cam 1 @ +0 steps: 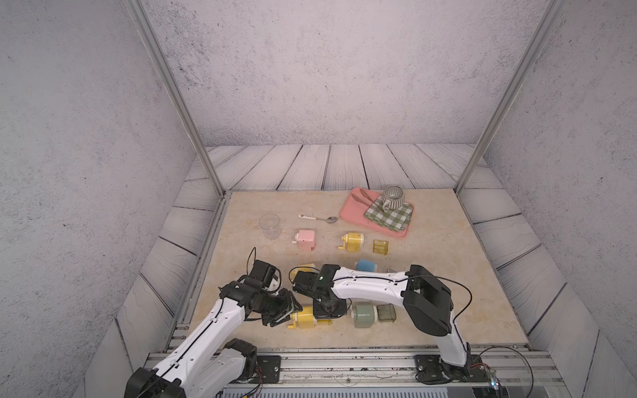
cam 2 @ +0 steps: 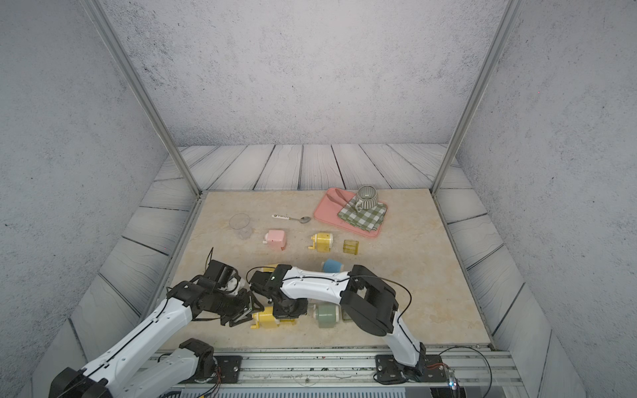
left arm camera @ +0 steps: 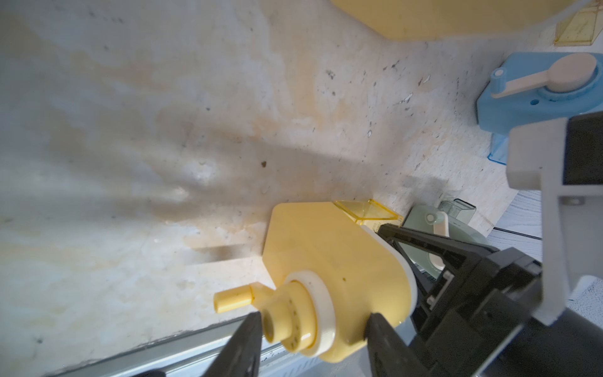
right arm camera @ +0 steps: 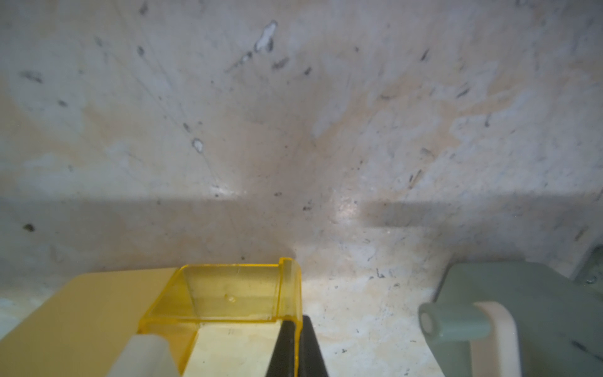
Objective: Put the tray back into the pencil sharpener
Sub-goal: Close the container of the pencil sharpener.
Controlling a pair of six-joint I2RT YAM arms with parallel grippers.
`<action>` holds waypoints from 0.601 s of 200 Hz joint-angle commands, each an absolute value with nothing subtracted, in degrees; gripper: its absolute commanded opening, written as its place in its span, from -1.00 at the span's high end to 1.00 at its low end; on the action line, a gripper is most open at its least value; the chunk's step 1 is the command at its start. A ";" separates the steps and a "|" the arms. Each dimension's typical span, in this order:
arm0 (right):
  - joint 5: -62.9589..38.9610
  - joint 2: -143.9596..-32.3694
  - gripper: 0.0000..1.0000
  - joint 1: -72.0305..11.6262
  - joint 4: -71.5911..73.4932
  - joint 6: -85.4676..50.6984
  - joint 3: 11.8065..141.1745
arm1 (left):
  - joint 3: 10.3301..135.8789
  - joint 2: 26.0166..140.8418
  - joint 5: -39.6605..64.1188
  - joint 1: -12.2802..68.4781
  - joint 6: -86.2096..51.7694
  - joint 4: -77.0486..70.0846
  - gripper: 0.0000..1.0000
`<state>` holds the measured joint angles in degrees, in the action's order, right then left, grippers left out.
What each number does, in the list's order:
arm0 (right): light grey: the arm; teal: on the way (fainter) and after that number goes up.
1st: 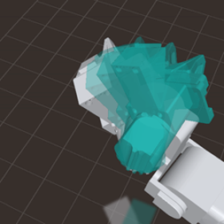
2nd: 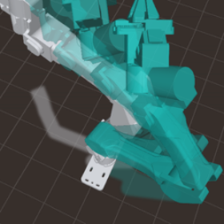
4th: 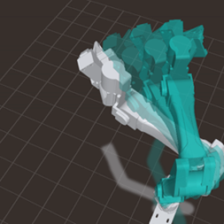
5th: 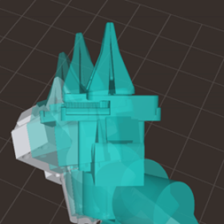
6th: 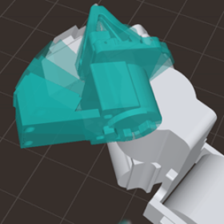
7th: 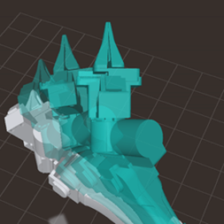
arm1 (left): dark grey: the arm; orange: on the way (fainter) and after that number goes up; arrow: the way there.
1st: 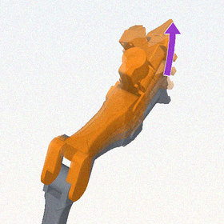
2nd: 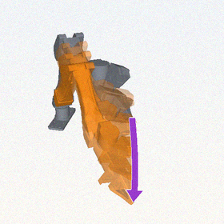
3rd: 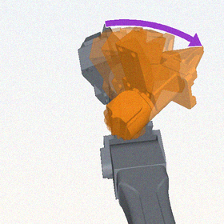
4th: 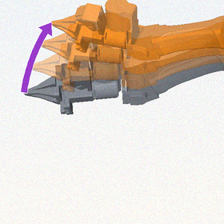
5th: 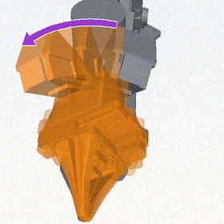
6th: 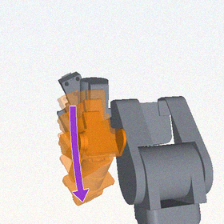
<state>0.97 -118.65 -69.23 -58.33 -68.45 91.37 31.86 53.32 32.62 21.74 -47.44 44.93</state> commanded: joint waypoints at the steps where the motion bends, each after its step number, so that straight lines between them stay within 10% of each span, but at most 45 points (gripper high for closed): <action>1: 0.64 -118.19 0.92 -69.08 -57.71 -68.92 91.96 | 31.43 53.61 32.21 22.37 -47.27 45.70 -0.09; 120: -1.04 -116.91 0.97 -69.61 -56.26 -65.85 91.17 | 31.51 53.79 31.63 22.59 -47.20 45.97 -0.09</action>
